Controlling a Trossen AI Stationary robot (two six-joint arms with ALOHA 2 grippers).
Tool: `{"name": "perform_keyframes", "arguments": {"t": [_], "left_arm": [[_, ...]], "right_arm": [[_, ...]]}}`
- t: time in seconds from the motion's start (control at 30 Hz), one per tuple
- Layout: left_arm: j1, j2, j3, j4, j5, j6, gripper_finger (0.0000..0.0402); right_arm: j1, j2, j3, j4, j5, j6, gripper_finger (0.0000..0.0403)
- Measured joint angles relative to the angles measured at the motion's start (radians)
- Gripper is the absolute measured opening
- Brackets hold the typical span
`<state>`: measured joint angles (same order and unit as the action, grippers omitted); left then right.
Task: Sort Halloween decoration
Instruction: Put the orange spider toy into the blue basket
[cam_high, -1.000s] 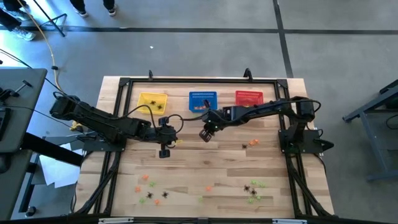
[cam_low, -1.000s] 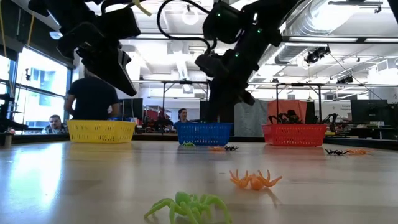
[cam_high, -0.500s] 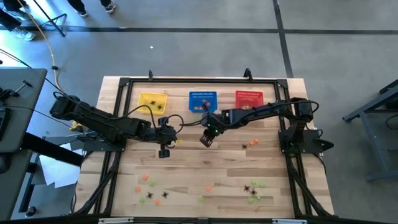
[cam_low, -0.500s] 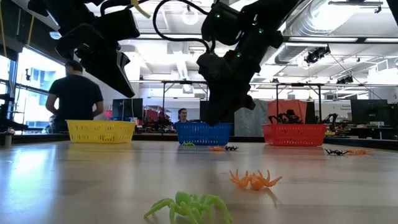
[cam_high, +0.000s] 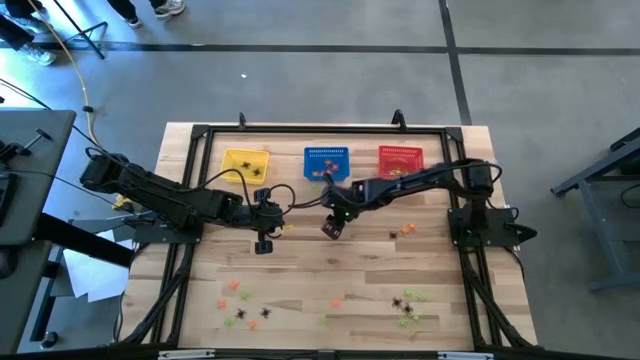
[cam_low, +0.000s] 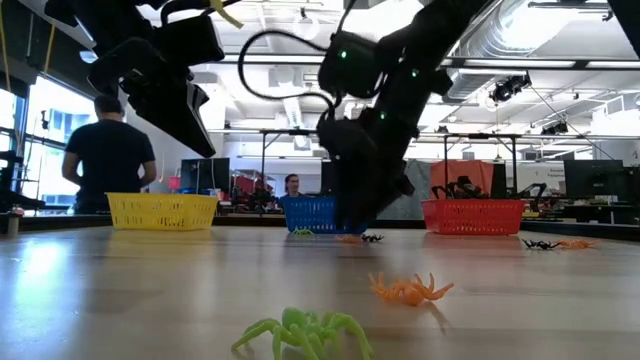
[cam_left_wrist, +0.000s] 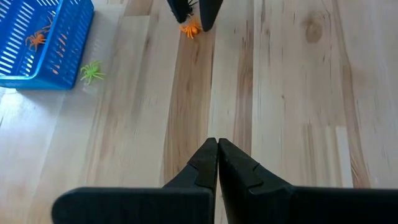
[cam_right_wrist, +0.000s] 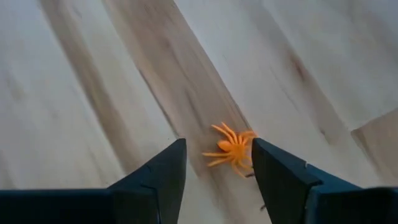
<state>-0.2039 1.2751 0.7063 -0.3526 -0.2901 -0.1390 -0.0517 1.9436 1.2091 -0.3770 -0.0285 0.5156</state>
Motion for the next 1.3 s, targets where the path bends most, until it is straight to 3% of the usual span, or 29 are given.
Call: {"name": "perform_keyframes", "arguments": {"t": [0.4, 0.7, 1.13, 1.3], "left_arm": [[0.000, 0.000, 0.000, 0.001, 0.000, 0.000, 0.0000], [0.000, 0.000, 0.000, 0.001, 0.000, 0.000, 0.0000], [0.000, 0.000, 0.000, -0.001, -0.001, -0.008, 0.0000], [0.000, 0.000, 0.000, -0.004, -0.001, -0.007, 0.0000]], "right_arm": [[0.000, 0.059, 0.004, -0.007, 0.008, -0.025, 0.0141], [-0.006, 0.062, 0.003, -0.052, 0.044, -0.005, 0.0012], [-0.016, -0.009, 0.000, -0.092, 0.025, 0.009, 0.0003], [-0.016, -0.074, 0.084, -0.131, 0.029, -0.013, 0.0002]]}}
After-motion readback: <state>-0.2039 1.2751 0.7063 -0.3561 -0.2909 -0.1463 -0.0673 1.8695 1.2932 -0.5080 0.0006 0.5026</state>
